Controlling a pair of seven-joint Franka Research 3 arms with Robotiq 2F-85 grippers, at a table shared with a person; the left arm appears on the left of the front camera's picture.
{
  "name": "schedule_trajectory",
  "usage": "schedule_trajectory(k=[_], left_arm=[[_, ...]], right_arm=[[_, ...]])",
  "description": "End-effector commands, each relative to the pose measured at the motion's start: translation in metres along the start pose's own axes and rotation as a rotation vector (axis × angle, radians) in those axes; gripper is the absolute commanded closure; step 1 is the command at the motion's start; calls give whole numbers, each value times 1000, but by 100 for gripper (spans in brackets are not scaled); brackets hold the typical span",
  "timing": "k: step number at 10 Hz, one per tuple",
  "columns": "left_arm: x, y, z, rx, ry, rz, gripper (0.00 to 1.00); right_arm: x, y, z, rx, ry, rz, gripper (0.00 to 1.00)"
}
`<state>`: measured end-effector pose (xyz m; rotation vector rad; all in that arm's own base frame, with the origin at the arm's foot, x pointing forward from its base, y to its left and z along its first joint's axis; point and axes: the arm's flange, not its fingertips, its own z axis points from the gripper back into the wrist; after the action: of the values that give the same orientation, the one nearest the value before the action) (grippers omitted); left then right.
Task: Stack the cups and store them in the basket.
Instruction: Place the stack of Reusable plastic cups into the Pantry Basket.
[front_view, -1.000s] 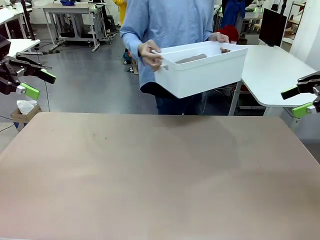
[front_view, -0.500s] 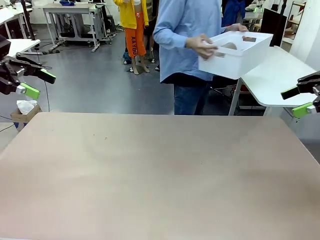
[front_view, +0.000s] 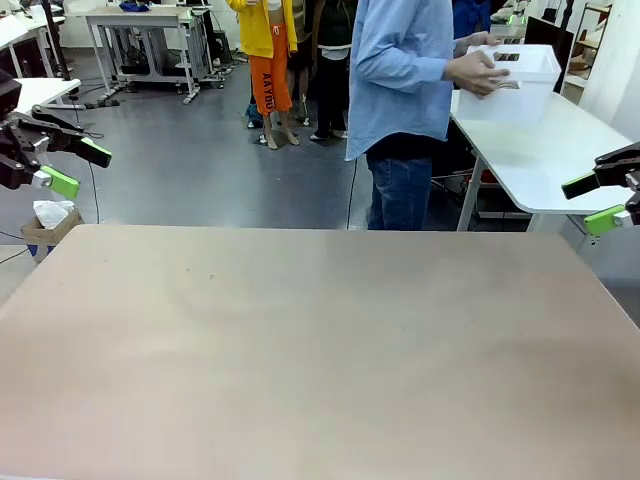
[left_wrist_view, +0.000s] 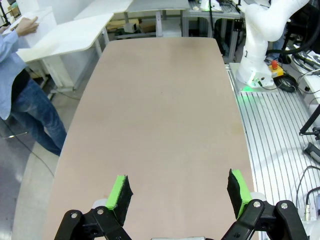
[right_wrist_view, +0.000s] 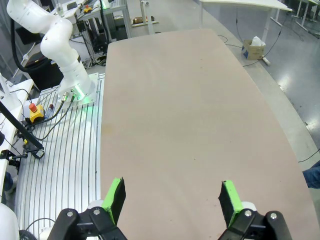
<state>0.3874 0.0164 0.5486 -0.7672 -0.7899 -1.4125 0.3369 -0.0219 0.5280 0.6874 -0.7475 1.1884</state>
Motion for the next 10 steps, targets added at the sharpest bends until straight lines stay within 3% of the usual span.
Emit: schedule_trajectory(k=[1,10], left_arm=[[1,0,2,-7,6,-6,0],[1,0,2,-7,6,-6,0]], right_arm=[[3,-1,1,4,-22,0,0],[3,-1,1,4,-22,0,0]])
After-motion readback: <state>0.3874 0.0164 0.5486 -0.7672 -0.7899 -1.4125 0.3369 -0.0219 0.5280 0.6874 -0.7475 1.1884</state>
